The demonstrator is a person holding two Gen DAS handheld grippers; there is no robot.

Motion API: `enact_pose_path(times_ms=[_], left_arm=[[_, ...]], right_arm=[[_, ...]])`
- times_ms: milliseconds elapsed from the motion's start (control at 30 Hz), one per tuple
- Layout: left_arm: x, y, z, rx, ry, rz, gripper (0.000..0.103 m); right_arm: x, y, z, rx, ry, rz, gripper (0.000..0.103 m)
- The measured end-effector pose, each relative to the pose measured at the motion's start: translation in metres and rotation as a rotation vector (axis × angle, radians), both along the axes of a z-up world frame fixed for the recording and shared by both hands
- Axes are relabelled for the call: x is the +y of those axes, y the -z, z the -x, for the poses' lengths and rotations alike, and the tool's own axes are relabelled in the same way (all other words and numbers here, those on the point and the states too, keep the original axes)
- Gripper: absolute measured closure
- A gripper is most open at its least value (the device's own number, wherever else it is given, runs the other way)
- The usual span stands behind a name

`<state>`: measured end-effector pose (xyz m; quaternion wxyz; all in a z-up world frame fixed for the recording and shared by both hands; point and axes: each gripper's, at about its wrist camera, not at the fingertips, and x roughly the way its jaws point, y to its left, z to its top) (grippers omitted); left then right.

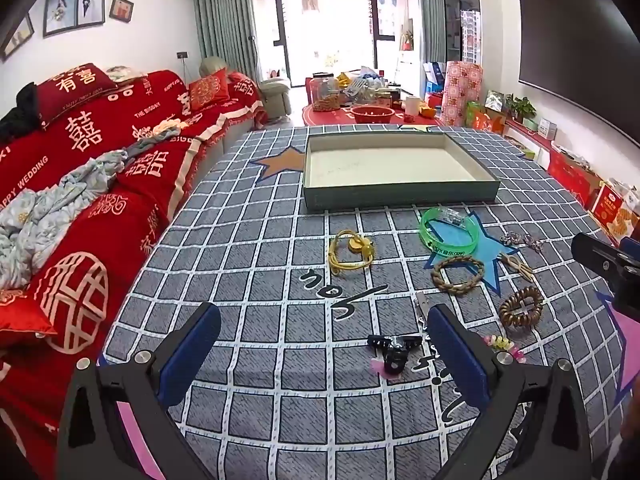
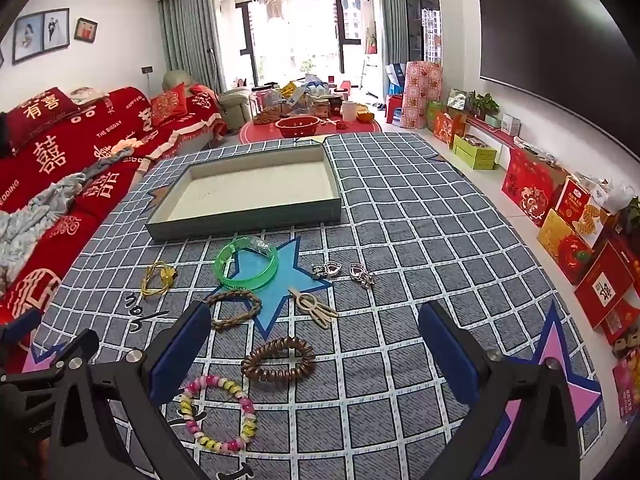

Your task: Organize jewelry

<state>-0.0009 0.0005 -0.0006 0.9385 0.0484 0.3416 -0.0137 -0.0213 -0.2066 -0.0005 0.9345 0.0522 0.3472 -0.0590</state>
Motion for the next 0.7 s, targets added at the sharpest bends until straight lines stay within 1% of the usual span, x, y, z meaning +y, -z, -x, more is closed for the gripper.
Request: enact_pose_path(times_ms=[133, 167, 200, 433, 467, 700], left_arm=[[-0.001, 0.000, 0.005, 0.017, -0.010, 0.018, 0.000], [0.004, 0.003, -0.005, 0.041, 0.002, 0.035, 0.000], [0.006, 0.008, -0.008, 0.046, 0.003, 0.035, 0.000], [0.007, 0.010, -0.008, 0.063, -0.004, 0.050, 0.000], [0.007, 0.011, -0.008, 0.066, -0.004, 0.051, 0.000], [0.007, 0.013, -0.010, 0.079, -0.007, 0.051, 0.000]], right_arm=[[0.001, 0.002, -0.003, 0.001, 0.010, 0.019, 0.000], [0.001, 0.003, -0.005, 0.001, 0.015, 0.021, 0.000], [0.002, -0.002, 0.001, -0.016, 0.006, 0.000, 0.000], [0.001, -0.008, 0.001, -0.009, 0.008, -0.004, 0.000], [-0.002, -0.001, 0.003, -0.015, 0.006, -0.002, 0.000], [-0.001, 0.002, 0.001, -0.012, 0.007, 0.000, 0.000]])
